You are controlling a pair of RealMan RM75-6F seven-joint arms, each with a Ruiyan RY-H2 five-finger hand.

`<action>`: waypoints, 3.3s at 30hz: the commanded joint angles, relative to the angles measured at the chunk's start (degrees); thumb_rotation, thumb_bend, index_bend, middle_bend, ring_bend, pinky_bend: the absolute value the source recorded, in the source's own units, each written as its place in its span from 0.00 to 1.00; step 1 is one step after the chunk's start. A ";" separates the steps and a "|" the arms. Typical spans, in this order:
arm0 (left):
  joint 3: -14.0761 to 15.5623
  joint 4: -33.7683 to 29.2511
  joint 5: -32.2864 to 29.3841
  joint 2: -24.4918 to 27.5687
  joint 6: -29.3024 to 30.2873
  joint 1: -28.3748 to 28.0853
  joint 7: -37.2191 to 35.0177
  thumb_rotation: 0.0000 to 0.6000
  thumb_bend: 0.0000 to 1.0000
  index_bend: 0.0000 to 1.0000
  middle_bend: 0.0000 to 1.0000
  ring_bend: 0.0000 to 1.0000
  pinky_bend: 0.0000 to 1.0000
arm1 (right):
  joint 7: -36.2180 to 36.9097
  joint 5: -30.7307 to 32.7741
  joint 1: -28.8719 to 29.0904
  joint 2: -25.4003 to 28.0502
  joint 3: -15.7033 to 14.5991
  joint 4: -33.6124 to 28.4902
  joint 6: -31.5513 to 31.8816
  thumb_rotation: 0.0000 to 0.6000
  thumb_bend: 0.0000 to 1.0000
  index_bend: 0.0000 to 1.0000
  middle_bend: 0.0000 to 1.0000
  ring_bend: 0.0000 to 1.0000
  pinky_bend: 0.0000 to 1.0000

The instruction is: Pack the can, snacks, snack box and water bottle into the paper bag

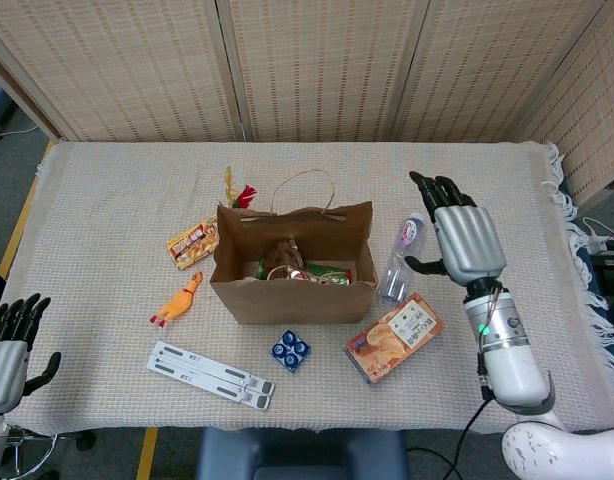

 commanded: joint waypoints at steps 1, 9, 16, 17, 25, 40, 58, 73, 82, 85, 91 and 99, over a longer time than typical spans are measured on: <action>-0.13 -0.18 -0.20 -0.23 0.21 0.07 0.68 1.00 0.38 0.05 0.00 0.00 0.00 | 10.19 -14.87 -8.56 6.35 -9.81 6.16 -12.49 1.00 0.04 0.00 0.11 0.05 0.24; -0.38 -0.34 -0.64 -0.61 0.49 0.17 1.71 1.00 0.38 0.05 0.00 0.00 0.00 | 11.10 -34.49 -8.47 2.77 -19.00 16.65 -24.22 1.00 0.00 0.00 0.11 0.05 0.23; -0.37 -0.23 -0.59 -0.52 0.36 0.15 1.17 1.00 0.38 0.05 0.00 0.00 0.00 | 7.29 -39.40 -5.72 -2.69 -21.55 19.22 -28.87 1.00 0.00 0.00 0.11 0.05 0.23; -0.36 -0.20 -0.55 -0.48 0.34 0.14 1.01 1.00 0.38 0.05 0.00 0.00 0.00 | 6.33 -39.23 -5.32 -3.70 -21.63 19.36 -29.15 1.00 0.00 0.00 0.11 0.05 0.23; -0.25 -0.08 -0.32 -0.26 0.13 0.08 0.25 1.00 0.38 0.05 0.00 0.00 0.00 | 1.18 -34.35 -3.21 -9.17 -21.05 20.71 -29.44 1.00 0.00 0.00 0.11 0.05 0.22; -0.07 0.02 -0.02 0.09 -0.20 -0.02 -0.68 1.00 0.38 0.05 0.00 0.00 0.00 | -8.20 -19.82 2.50 -17.43 -23.46 24.12 -30.42 1.00 0.00 0.00 0.11 0.05 0.22; -0.02 0.06 0.08 0.16 -0.24 -0.04 -0.90 1.00 0.38 0.05 0.00 0.00 0.00 | -12.47 -16.10 5.18 -21.43 -26.96 23.79 -24.51 1.00 0.13 0.10 0.15 0.11 0.24; -0.01 0.04 0.08 0.22 -0.29 -0.06 -1.00 1.00 0.38 0.05 0.00 0.00 0.00 | -17.17 -10.84 7.58 -23.75 -30.38 25.23 -23.45 1.00 0.13 0.14 0.17 0.14 0.26; -0.02 -0.01 0.03 0.22 -0.29 -0.05 -0.97 1.00 0.38 0.05 0.00 0.00 0.00 | -9.48 -19.46 5.17 -20.62 -29.23 22.90 -20.34 1.00 0.38 0.58 0.53 0.59 0.71; 0.00 0.03 0.05 0.20 -0.27 -0.04 -0.98 1.00 0.38 0.05 0.00 0.00 0.00 | -5.97 -22.55 3.90 -17.76 -28.72 20.84 -18.75 1.00 0.39 0.59 0.54 0.59 0.72; -0.03 -0.02 0.02 0.12 -0.16 0.00 -0.73 1.00 0.38 0.05 0.00 0.00 0.00 | 0.28 -27.31 1.89 -9.74 -27.18 15.88 -15.76 1.00 0.39 0.60 0.54 0.59 0.72; -0.06 -0.07 -0.01 0.01 -0.07 0.02 -0.43 1.00 0.38 0.05 0.00 0.00 0.00 | 11.69 -33.17 -1.01 4.48 -21.75 7.66 -9.25 1.00 0.39 0.60 0.54 0.59 0.72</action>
